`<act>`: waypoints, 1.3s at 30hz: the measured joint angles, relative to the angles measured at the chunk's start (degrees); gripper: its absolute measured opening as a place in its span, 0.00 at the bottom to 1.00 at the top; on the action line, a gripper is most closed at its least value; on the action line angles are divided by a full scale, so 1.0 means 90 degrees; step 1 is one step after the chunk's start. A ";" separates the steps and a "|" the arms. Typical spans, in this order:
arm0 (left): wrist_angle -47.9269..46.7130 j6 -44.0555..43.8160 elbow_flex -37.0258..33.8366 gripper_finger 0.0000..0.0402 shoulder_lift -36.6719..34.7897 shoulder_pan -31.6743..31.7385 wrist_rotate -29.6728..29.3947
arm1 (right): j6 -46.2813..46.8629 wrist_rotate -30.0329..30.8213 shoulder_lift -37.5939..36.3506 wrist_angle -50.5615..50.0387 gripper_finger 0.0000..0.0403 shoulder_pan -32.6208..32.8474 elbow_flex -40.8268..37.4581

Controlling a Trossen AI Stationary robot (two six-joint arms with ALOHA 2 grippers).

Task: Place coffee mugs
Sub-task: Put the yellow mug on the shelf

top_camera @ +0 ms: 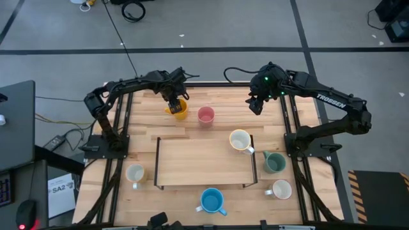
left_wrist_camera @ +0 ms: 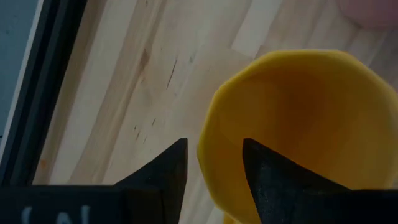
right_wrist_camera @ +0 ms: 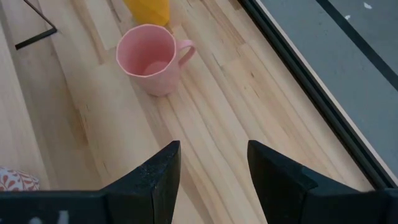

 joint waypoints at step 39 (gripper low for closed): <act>-0.2579 -0.1801 0.2342 0.05 -0.0097 -0.0099 -0.0040 | 0.0001 0.0002 0.0000 -0.0002 0.48 0.0000 0.0000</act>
